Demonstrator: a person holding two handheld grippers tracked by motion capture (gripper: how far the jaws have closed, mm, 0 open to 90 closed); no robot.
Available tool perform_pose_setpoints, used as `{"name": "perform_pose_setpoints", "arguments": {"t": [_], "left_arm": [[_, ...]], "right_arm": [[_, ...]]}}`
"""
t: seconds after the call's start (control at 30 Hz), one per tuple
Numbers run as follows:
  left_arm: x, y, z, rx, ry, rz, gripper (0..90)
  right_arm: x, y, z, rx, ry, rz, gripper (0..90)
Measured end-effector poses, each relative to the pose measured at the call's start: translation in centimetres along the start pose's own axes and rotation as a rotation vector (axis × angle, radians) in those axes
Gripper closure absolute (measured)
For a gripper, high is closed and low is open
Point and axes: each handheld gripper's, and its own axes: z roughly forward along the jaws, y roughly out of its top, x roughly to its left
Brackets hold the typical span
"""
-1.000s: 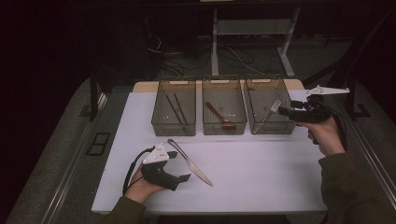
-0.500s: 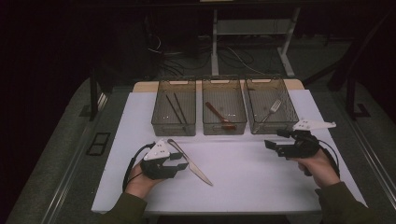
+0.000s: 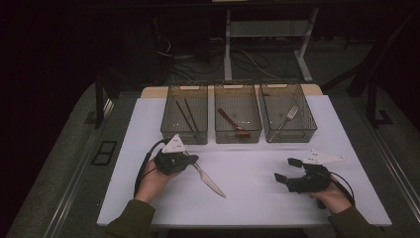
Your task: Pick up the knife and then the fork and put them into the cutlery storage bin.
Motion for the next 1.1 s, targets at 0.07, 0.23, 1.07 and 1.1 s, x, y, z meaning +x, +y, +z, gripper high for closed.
{"name": "perform_pose_setpoints", "arguments": {"t": [0.07,0.23,1.07,1.1], "left_arm": [[0.6,0.2,0.5,0.008,0.009,0.002,89.3],[2.0,0.4,2.2,0.052,0.027,-0.001,89.3],[1.8,-1.1,1.2,0.223,0.061,0.017,89.5],[1.6,-1.2,0.9,0.224,0.058,0.018,89.5]], "right_arm": [[0.2,-0.3,-0.1,0.003,0.007,0.0,20.1],[0.3,-0.7,-0.3,0.01,0.018,-0.007,20.1],[-0.1,-0.7,-0.5,-0.007,0.014,0.002,20.1],[0.0,-0.7,-0.6,-0.007,0.015,0.003,20.1]]}}
